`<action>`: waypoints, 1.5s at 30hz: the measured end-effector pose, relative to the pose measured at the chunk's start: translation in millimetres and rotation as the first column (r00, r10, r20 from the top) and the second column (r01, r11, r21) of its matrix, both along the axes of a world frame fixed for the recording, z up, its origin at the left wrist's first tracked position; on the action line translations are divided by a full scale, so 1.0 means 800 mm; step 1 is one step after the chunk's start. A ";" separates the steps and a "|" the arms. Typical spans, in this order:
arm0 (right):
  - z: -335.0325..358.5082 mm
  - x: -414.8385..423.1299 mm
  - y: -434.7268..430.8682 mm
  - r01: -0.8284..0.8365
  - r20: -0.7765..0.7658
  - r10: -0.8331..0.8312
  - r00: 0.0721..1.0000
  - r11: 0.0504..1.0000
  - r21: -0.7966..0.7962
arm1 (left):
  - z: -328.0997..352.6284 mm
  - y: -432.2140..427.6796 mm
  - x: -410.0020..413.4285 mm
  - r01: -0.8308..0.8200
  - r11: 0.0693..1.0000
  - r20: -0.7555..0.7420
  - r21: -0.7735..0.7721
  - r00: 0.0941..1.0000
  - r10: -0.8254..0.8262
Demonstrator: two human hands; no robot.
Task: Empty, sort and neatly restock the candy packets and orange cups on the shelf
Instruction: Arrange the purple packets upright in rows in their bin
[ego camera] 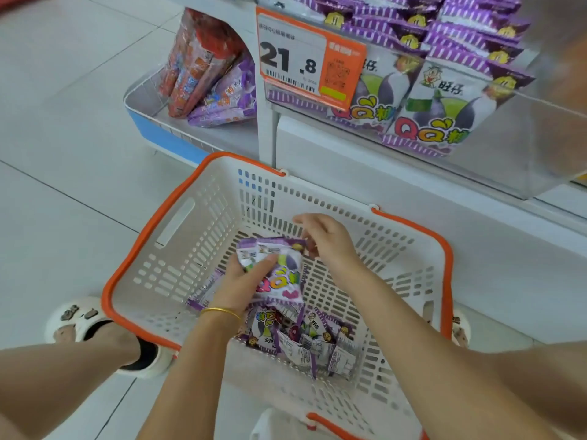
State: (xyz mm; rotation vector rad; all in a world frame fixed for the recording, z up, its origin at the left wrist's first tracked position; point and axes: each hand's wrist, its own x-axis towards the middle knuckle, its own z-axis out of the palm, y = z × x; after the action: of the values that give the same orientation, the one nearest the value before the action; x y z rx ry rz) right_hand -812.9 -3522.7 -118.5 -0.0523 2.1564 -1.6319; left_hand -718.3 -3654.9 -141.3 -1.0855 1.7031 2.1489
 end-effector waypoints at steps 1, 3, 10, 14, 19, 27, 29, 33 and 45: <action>-0.017 -0.007 0.002 0.059 0.062 -0.060 0.996 0.998 0.016 | -0.005 -0.011 0.000 -0.101 0.993 0.026 -0.053 0.994 0.103; -0.058 -0.015 0.007 0.057 0.127 -0.079 0.989 0.983 0.172 | -0.011 -0.032 -0.001 -0.306 0.944 0.019 -0.127 0.950 0.311; -0.197 -0.018 -0.011 -0.353 0.167 0.319 0.933 0.720 0.597 | -0.045 -0.066 -0.004 -0.347 0.909 0.021 -0.230 0.932 0.361; -0.233 -0.015 -0.029 -0.440 0.252 0.435 0.864 0.411 0.799 | -0.068 -0.058 -0.005 -0.308 0.921 0.080 -0.237 0.939 0.335; -0.238 -0.011 -0.021 -0.381 0.198 0.509 0.838 0.284 0.880 | -0.076 -0.052 -0.010 -0.294 0.934 0.134 -0.206 0.936 0.324; -0.148 -0.016 0.023 -0.269 0.101 0.257 0.961 0.789 0.553 | -0.043 -0.034 -0.019 -0.238 0.936 0.042 -0.259 0.965 0.257; -0.100 -0.019 0.037 -0.214 0.000 0.253 0.968 0.820 0.531 | -0.025 -0.026 -0.021 -0.214 0.932 -0.012 -0.294 0.975 0.220; -0.001 -0.010 0.070 -0.096 -0.155 0.178 0.972 0.897 0.432 | 0.017 -0.007 -0.026 -0.187 0.910 -0.116 -0.371 0.981 0.155; 0.196 0.058 0.135 -0.111 -0.183 0.088 0.979 0.987 -0.119 | 0.173 0.069 -0.011 0.043 0.835 -0.376 -0.549 0.880 -0.292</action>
State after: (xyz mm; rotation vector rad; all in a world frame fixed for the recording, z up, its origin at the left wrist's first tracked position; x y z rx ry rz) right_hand -766.4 -3414.8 38.5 -0.3523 2.1347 -1.7636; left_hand -727.4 -3599.4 -2.9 -0.4954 2.6026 1.9589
